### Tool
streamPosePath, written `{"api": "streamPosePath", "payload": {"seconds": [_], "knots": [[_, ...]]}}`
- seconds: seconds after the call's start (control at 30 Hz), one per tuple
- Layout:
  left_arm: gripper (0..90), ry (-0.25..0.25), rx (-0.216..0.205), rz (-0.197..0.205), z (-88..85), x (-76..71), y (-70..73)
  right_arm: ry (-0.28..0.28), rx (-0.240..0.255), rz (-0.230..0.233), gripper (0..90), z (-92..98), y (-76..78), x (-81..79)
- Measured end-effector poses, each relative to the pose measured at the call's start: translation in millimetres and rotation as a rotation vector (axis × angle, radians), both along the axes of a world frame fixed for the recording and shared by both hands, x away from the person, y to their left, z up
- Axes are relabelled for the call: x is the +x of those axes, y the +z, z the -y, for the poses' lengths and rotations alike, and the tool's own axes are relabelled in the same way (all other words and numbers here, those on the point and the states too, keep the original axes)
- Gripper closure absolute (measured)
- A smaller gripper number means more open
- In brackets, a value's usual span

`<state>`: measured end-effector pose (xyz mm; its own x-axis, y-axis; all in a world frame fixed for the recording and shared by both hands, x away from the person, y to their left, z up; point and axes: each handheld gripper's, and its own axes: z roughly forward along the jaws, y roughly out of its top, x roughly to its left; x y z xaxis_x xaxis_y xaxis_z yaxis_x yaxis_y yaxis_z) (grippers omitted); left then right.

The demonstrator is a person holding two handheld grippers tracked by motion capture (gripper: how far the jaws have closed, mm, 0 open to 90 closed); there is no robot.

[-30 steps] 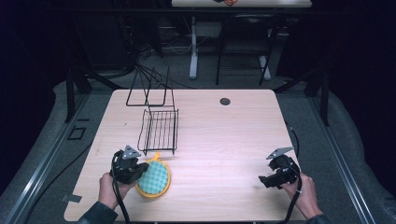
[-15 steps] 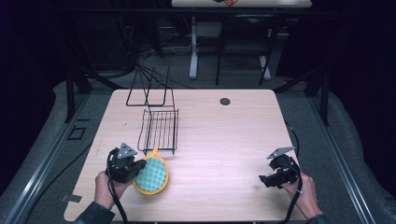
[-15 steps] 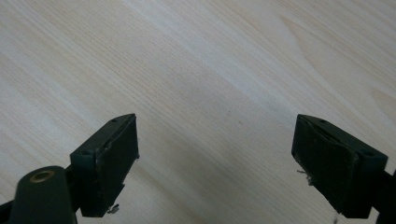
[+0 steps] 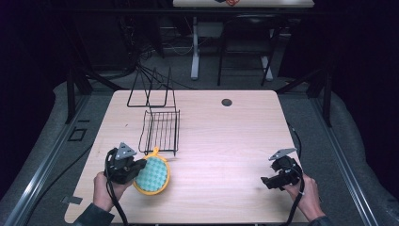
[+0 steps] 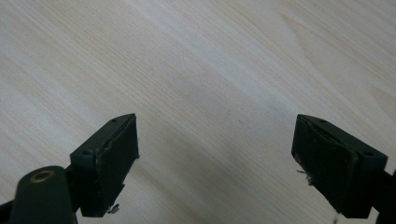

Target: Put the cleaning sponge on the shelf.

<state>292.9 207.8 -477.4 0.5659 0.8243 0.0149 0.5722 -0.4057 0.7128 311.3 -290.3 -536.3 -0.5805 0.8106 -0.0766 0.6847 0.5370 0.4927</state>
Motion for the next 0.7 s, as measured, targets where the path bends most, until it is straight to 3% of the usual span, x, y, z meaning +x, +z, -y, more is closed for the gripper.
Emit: {"api": "streamPosePath", "payload": {"seconds": [0.7], "knots": [[87.9, 0.009, -0.043, 0.047, -2.9, 4.4, 20.1, 0.004, -0.011, 0.001, 14.4, -0.5, 0.0, 0.5]]}}
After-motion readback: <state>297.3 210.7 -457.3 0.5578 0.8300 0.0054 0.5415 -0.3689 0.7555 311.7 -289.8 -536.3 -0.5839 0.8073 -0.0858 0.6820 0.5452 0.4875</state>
